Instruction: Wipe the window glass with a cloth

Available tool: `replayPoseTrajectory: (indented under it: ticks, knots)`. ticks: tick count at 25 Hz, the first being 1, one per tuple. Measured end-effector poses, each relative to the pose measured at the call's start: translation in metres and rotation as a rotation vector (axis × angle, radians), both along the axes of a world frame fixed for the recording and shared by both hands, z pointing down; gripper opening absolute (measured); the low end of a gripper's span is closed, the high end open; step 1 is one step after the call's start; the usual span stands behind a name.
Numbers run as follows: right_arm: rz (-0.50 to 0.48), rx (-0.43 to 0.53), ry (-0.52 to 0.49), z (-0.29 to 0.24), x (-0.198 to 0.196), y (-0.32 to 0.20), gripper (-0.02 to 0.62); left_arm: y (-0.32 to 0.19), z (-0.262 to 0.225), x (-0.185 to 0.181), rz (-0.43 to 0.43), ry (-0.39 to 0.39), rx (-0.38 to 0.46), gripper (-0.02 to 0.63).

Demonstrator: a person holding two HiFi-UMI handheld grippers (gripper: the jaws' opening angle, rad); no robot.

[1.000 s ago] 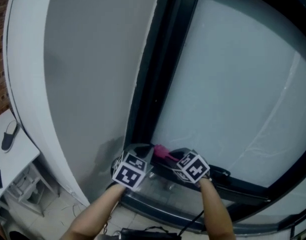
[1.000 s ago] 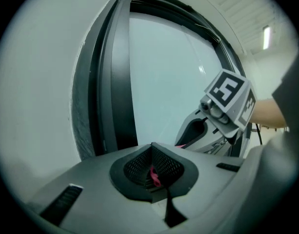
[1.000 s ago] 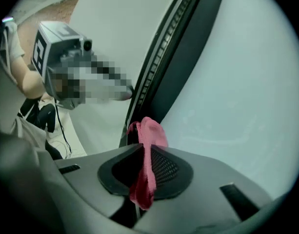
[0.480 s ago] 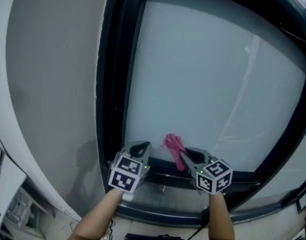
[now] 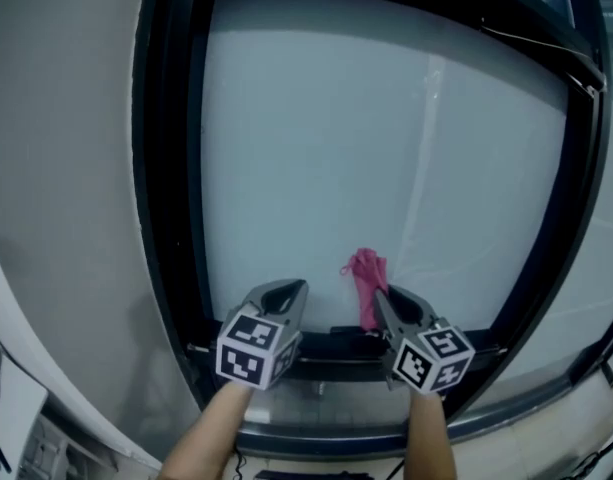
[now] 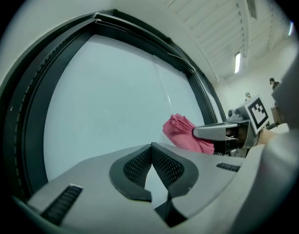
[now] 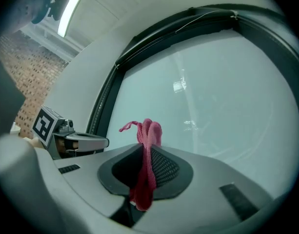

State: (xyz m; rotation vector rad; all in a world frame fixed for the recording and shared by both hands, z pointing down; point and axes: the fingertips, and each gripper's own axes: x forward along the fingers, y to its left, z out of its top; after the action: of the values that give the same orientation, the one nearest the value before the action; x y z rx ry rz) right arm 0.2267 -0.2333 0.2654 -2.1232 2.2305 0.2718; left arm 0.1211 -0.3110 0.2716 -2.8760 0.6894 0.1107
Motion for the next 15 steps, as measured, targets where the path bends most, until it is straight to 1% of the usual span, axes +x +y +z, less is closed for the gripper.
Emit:
replayPoseTrajectory:
  ticks: [3, 5, 9, 15]
  knots:
    - [0.020, 0.012, -0.049, 0.010, 0.009, 0.007, 0.049, 0.007, 0.005, 0.016, 0.019, -0.007, -0.006, 0.008]
    - [0.033, 0.003, -0.058, 0.015, 0.014, 0.009, 0.049, 0.012, 0.008, 0.025, 0.033, -0.009, -0.015, 0.008]
    - [0.038, -0.022, -0.047, 0.021, 0.018, 0.008, 0.049, 0.015, 0.013, 0.036, 0.043, -0.016, -0.021, 0.008]
    - [0.060, -0.053, -0.023, 0.026, 0.020, 0.007, 0.048, 0.015, 0.015, 0.041, 0.040, -0.014, -0.029, 0.008]
